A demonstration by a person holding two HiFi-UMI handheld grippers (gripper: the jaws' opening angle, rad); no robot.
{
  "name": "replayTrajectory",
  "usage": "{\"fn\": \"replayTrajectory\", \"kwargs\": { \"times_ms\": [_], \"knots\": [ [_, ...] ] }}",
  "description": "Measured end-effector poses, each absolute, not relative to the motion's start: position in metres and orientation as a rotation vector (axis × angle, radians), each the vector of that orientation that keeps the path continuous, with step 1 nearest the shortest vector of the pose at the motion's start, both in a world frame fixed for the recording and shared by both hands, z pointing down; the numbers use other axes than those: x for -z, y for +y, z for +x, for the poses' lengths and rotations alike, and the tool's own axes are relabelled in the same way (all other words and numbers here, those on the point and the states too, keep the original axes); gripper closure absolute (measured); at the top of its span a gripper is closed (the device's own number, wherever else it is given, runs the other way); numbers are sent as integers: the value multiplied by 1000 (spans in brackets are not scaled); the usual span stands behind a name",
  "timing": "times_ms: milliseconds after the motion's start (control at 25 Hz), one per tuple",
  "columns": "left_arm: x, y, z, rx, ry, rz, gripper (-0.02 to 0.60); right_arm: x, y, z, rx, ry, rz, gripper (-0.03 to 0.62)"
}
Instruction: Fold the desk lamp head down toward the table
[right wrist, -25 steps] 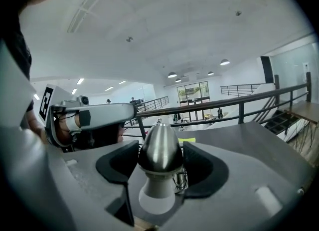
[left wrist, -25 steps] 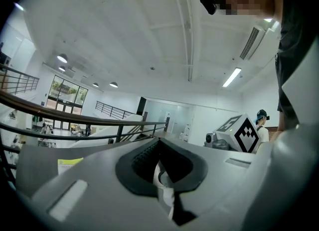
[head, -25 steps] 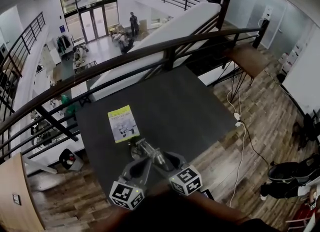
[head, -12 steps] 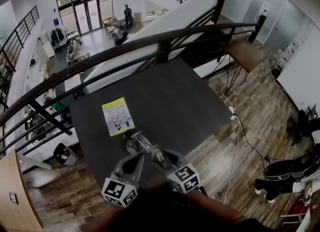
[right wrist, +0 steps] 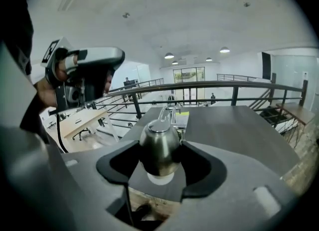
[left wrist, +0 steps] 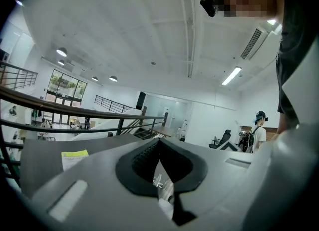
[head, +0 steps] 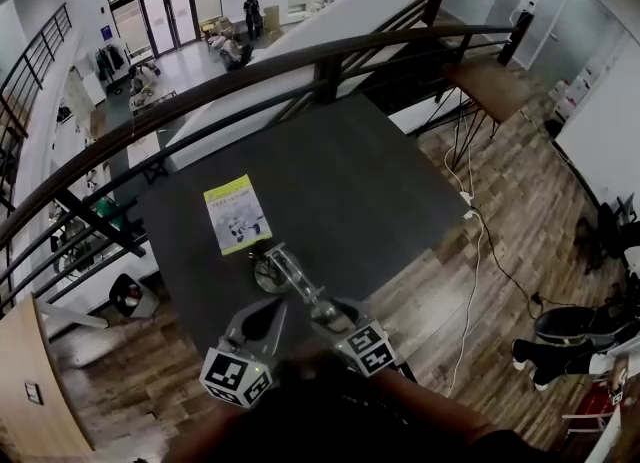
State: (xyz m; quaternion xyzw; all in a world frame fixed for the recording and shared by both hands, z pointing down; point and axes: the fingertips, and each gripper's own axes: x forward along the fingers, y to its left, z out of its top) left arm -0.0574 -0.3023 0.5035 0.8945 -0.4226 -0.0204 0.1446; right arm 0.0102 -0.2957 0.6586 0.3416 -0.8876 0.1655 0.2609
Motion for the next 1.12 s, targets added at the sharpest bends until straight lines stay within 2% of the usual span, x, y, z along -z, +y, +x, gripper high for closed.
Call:
{"fn": "replayTrajectory", "kwargs": {
  "times_ms": [680,1120],
  "knots": [
    [-515,-286,-85,-23,-1325,2510,583,-781,-306,-3,-388,-2272,852,335],
    [-521,-280,-111,-45,-1423,2442,583,-817,-327,-21,-349,-2205,836,335]
  ]
}}
